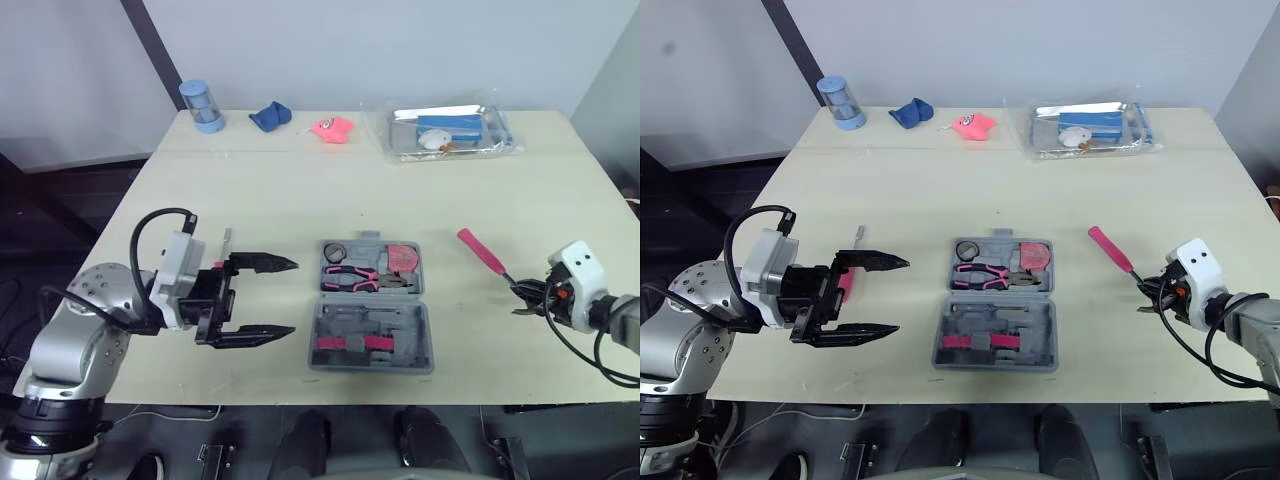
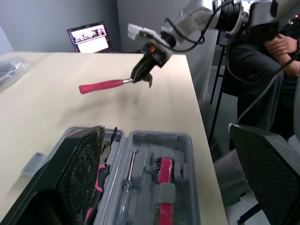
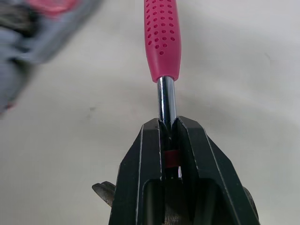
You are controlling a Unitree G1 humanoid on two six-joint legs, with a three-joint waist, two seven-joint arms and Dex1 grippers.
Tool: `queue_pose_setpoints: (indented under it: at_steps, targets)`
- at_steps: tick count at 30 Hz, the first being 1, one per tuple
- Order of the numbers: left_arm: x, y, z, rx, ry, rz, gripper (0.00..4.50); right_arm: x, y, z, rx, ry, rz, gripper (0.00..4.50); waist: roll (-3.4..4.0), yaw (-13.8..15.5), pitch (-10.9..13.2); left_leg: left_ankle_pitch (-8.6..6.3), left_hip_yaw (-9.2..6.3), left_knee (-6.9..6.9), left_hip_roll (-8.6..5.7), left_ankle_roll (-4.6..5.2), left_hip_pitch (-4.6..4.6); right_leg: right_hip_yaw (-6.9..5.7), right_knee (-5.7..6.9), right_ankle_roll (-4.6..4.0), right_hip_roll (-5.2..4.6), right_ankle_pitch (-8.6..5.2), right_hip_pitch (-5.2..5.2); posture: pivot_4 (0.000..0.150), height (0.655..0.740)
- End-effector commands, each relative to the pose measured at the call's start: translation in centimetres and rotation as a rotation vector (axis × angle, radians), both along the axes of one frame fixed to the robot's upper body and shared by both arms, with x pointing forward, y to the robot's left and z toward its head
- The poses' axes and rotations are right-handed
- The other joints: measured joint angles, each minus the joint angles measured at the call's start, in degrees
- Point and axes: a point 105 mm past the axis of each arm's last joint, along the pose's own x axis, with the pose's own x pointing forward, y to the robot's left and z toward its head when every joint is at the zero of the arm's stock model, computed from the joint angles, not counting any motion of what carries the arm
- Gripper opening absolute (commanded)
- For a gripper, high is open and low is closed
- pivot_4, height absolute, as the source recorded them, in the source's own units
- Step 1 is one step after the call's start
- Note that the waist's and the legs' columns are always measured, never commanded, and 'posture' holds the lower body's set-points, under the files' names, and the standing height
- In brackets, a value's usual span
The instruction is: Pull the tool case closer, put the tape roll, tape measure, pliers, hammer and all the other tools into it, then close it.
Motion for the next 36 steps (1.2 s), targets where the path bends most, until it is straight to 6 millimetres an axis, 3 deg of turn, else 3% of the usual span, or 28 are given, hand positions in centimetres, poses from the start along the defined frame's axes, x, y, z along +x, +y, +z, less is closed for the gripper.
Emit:
queue_pose_setpoints:
  at_steps: [1, 7, 12, 16, 23, 36]
  targets:
    - [0.0, 0.9, 0.7, 0.023, -0.037, 0.005, 4.50, -0.9, 2.9, 2.3, -0.044, -0.005, 0.196, 0.06, -0.02, -0.1, 0.0, 0.00, -0.01, -0.01, 0.01, 0.00, 0.01, 0.00, 0.00, 0.00, 0.01, 0.00, 0.00, 0.150, 0.7400]
    - [0.1, 1.9, 0.1, 0.089, -0.040, -0.001, 4.50, -2.3, 7.5, 3.2, -0.190, 0.088, 0.479, 0.06, -0.03, -0.1, 0.2, 0.00, -0.02, 0.00, 0.02, 0.00, -0.03, -0.02, -0.01, 0.00, 0.01, 0.00, -0.05, 0.150, 0.7400]
    - [-0.3, 2.8, -0.6, 0.141, -0.031, -0.009, 4.50, -2.8, 11.5, 3.4, -0.251, 0.112, 0.604, 0.06, -0.03, -0.1, 0.2, 0.01, -0.03, 0.01, 0.04, -0.01, -0.40, -0.03, 0.02, -0.01, 0.01, 0.00, -0.48, 0.150, 0.7400]
    - [-0.7, 3.6, -1.6, 0.195, -0.017, -0.015, 4.50, -2.8, 13.6, 3.0, -0.316, 0.111, 0.645, 0.06, -0.03, 0.1, 0.2, 0.01, -0.12, 0.05, 0.03, -0.02, -0.91, -0.12, 0.02, -0.02, 0.00, 0.01, -0.90, 0.150, 0.7400]
    - [-1.2, 4.3, -2.4, 0.232, -0.003, -0.010, 4.50, -3.1, 16.2, 2.2, -0.387, 0.150, 0.669, 0.06, -0.03, 0.0, 0.2, 0.01, -0.14, 0.04, 0.01, -0.02, -0.99, -0.14, 0.07, -0.02, -0.02, 0.01, -1.00, 0.150, 0.7400]
    - [-1.1, 4.8, -2.6, 0.255, 0.005, -0.003, 4.50, -2.3, 18.0, 0.4, -0.455, 0.174, 0.642, 0.06, -0.03, -0.2, 0.2, 0.02, -0.09, 0.06, 0.01, -0.02, -1.00, -0.12, 0.31, -0.03, -0.02, 0.01, -1.15, 0.150, 0.7400]
